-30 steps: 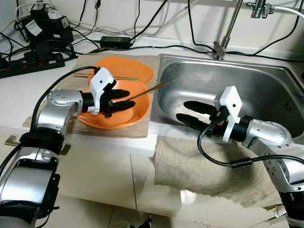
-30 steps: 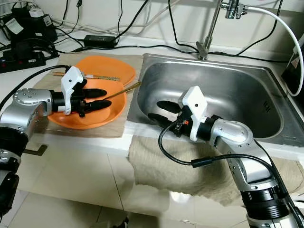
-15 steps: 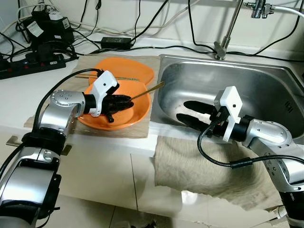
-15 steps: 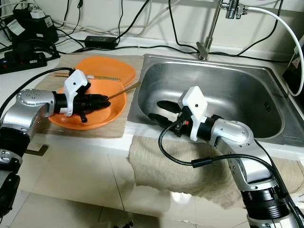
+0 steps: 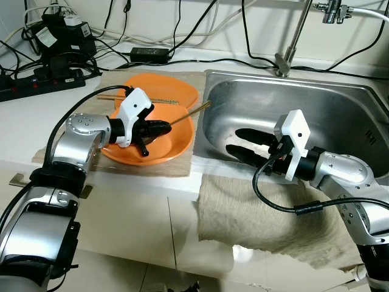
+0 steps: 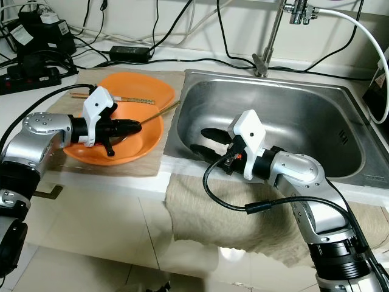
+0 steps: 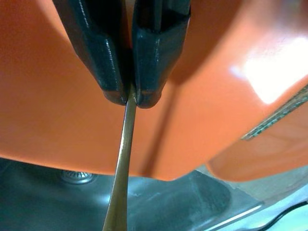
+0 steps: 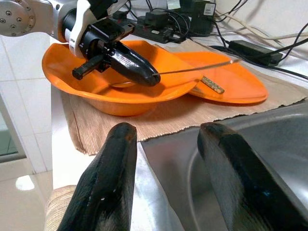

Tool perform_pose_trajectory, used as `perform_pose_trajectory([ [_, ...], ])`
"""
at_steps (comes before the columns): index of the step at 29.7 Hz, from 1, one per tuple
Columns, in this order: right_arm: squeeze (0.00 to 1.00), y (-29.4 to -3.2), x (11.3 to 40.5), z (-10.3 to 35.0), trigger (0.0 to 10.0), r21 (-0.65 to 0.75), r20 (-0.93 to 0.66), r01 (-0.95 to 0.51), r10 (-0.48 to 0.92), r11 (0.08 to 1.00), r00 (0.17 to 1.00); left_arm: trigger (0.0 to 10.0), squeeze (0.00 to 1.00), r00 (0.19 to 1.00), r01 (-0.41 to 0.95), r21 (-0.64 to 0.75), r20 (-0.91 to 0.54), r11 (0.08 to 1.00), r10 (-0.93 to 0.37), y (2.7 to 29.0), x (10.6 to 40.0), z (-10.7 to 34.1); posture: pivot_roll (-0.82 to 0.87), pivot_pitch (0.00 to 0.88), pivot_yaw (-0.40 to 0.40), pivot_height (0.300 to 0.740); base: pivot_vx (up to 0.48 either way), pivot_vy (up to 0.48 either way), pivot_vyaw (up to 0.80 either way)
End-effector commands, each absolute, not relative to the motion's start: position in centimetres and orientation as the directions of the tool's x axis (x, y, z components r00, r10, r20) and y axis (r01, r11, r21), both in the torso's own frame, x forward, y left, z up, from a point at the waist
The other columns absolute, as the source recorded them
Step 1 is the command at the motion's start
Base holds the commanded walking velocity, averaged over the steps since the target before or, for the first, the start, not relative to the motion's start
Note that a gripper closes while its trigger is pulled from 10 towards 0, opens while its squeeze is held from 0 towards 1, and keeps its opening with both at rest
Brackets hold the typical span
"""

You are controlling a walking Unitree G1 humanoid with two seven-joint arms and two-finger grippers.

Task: Kitchen organization

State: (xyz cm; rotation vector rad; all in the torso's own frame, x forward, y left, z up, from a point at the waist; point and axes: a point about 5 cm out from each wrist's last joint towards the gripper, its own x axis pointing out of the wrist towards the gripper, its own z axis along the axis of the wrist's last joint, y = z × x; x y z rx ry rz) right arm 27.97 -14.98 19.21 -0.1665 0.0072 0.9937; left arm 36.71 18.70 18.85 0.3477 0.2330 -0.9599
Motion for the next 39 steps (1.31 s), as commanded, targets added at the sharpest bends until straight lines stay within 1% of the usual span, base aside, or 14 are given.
perform_pose_trajectory([
  [1, 0.0, -15.2, 28.4, 21.2, 10.0, -0.139, 0.024, -0.8, 0.81, 0.584, 0.586, 0.0, 0.0, 0.589, 0.808, 0.235, -0.284, 0.541, -0.756, 19.0, 36.8, 20.8, -0.03, 0.0, 0.023, 0.74, 0.0, 0.0, 0.0],
  [2, 0.0, -15.2, 28.4, 21.2, 10.0, -0.139, 0.024, -0.8, 0.81, 0.584, 0.586, 0.0, 0.0, 0.589, 0.808, 0.235, -0.284, 0.541, -0.756, 19.0, 36.8, 20.8, -0.03, 0.0, 0.023, 0.74, 0.0, 0.0, 0.0],
  [5, 0.02, -15.2, 29.1, 23.1, 10.0, -0.001, 0.195, -0.765, 0.751, 0.644, 0.631, 0.0, 0.0, 0.606, 0.79, 0.266, -0.212, 0.552, -0.766, 19.1, 36.5, 22.7, -0.03, 0.0, 0.025, 0.74, 0.0, 0.0, 0.0],
  [6, 1.0, -15.2, 29.3, 23.2, 10.0, 0.04, 0.222, -0.759, 0.735, 0.65, 0.641, 0.0, 0.0, 0.619, 0.777, 0.283, -0.182, 0.562, -0.764, 19.0, 36.5, 23.5, -0.03, 0.0, 0.024, 0.74, 0.0, 0.0, 0.0],
  [14, 1.0, -13.5, 30.1, 23.5, 10.0, 0.19, 0.324, -0.762, 0.693, 0.619, 0.643, 0.0, 0.0, 0.598, 0.771, 0.274, -0.004, 0.575, -0.801, 15.9, 35.6, 27.0, -0.02, 0.0, 0.014, 0.74, 0.0, 0.0, 0.0],
  [18, 1.0, -12.7, 30.5, 24.2, 10.0, 0.283, 0.398, -0.774, 0.665, 0.566, 0.632, 0.0, 0.0, 0.553, 0.807, 0.182, 0.103, 0.562, -0.827, 13.7, 34.7, 27.8, -0.02, 0.0, 0.007, 0.74, 0.0, 0.0, 0.0],
  [24, 1.0, -11.2, 29.9, 25.7, 10.0, 0.304, 0.489, -0.852, 0.697, 0.427, 0.524, 0.0, 0.0, 0.418, 0.9, 0.071, 0.144, 0.431, -0.897, 11.2, 32.2, 27.3, -0.02, 0.0, 0.005, 0.74, 0.0, 0.0, 0.0],
  [27, 1.0, -10.9, 30.1, 26.1, 10.0, 0.302, 0.495, -0.858, 0.701, 0.415, 0.513, 0.0, 0.0, 0.373, 0.922, 0.053, 0.151, 0.384, -0.916, 10.6, 31.4, 27.2, -0.02, 0.0, 0.0, 0.74, 0.0, 0.0, 0.0],
  [33, 1.0, -10.8, 30.6, 26.7, 10.0, 0.307, 0.49, -0.854, 0.699, 0.421, 0.521, 0.0, 0.0, 0.361, 0.929, 0.037, 0.132, 0.369, -0.923, 10.4, 30.7, 26.8, -0.02, 0.0, -0.007, 0.74, 0.0, 0.0, 0.0],
  [34, 0.83, -10.8, 30.6, 26.8, 10.0, 0.31, 0.487, -0.852, 0.699, 0.423, 0.524, 0.0, 0.0, 0.364, 0.928, 0.032, 0.135, 0.371, -0.922, 10.4, 30.6, 26.8, -0.02, 0.0, -0.01, 0.74, 0.0, 0.0, 0.0],
  [35, 0.51, -10.8, 30.7, 26.8, 10.0, 0.309, 0.483, -0.851, 0.701, 0.424, 0.525, 0.0, 0.0, 0.365, 0.928, 0.027, 0.136, 0.372, -0.921, 10.4, 30.6, 26.9, -0.02, 0.0, -0.011, 0.74, 0.0, 0.0, 0.0],
  [36, 0.0, -10.8, 30.7, 26.8, 10.0, 0.311, 0.479, -0.852, 0.705, 0.42, 0.523, 0.0, 0.0, 0.362, 0.929, 0.024, 0.137, 0.368, -0.922, 10.4, 30.5, 26.9, -0.02, 0.0, -0.011, 0.74, 0.0, 0.0, 0.0],
  [38, 0.0, -10.8, 30.7, 26.8, 10.0, 0.308, 0.477, -0.857, 0.713, 0.413, 0.515, 0.0, 0.0, 0.347, 0.935, 0.024, 0.134, 0.353, -0.928, 10.4, 30.3, 27.0, -0.02, 0.0, -0.012, 0.74, 0.0, 0.0, 0.0],
  [39, 0.0, -10.7, 30.7, 26.8, 6.5, 0.307, 0.478, -0.86, 0.716, 0.407, 0.51, 0.0, 0.0, 0.337, 0.939, 0.022, 0.131, 0.343, -0.932, 10.3, 30.1, 27.0, -0.02, 0.0, -0.012, 0.74, 0.0, 0.0, 0.0],
])
